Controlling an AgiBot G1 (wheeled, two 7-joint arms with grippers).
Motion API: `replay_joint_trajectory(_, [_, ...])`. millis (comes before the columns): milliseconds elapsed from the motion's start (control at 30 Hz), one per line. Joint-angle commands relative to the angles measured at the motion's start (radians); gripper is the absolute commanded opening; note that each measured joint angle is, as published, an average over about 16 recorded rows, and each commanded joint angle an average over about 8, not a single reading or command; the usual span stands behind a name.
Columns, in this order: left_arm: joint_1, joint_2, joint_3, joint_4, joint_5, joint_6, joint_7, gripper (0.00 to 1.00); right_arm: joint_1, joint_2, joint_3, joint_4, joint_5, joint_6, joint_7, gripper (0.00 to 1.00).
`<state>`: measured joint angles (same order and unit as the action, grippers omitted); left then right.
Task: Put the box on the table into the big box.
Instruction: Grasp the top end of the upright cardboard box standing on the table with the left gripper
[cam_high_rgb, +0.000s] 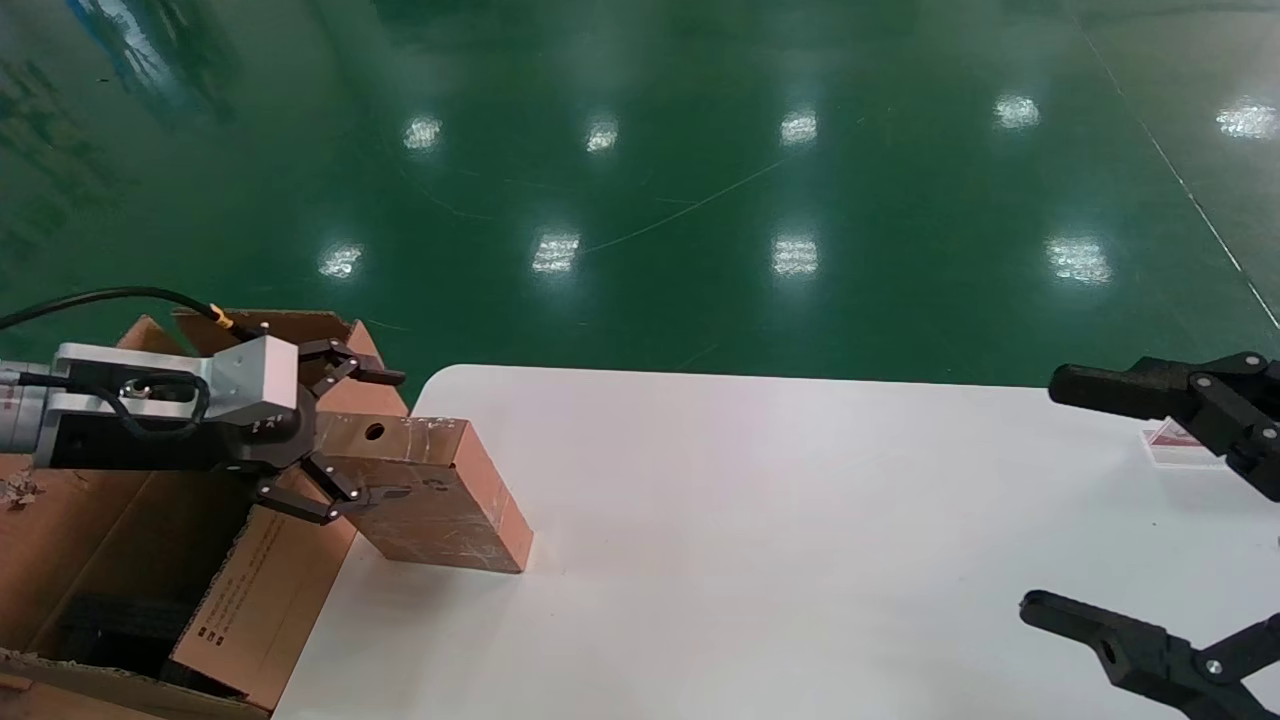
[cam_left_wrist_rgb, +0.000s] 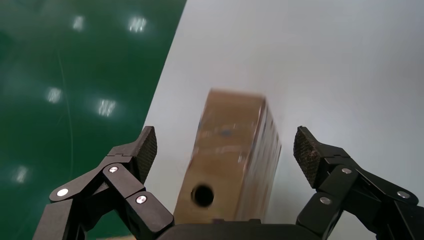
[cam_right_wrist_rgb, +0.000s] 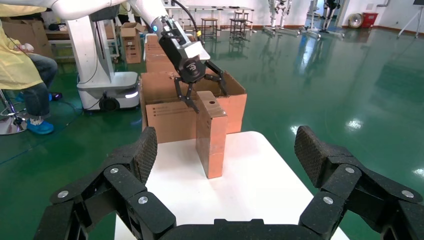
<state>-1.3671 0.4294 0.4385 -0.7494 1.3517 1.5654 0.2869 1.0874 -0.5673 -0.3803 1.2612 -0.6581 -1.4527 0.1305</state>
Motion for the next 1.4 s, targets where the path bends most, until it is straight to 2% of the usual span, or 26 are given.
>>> replay_joint_trajectory(33, [-0.024, 0.000, 0.014, 0.025, 0.024, 0.003, 0.022, 1.00, 0.000, 0.000, 0.000, 0.000, 0.000, 0.000, 0.000, 1.00])
replay_joint_trajectory(600, [-0.176, 0.069, 0.098, 0.295, 0.171, -0.027, 0.192, 1.00, 0.000, 0.000, 0.000, 0.000, 0.000, 0.000, 0.000, 1.00])
replay_joint_trajectory(1400, [-0.294, 0.146, 0.147, 0.504, 0.234, -0.001, 0.324, 1.00, 0.000, 0.000, 0.000, 0.000, 0.000, 0.000, 0.000, 1.00])
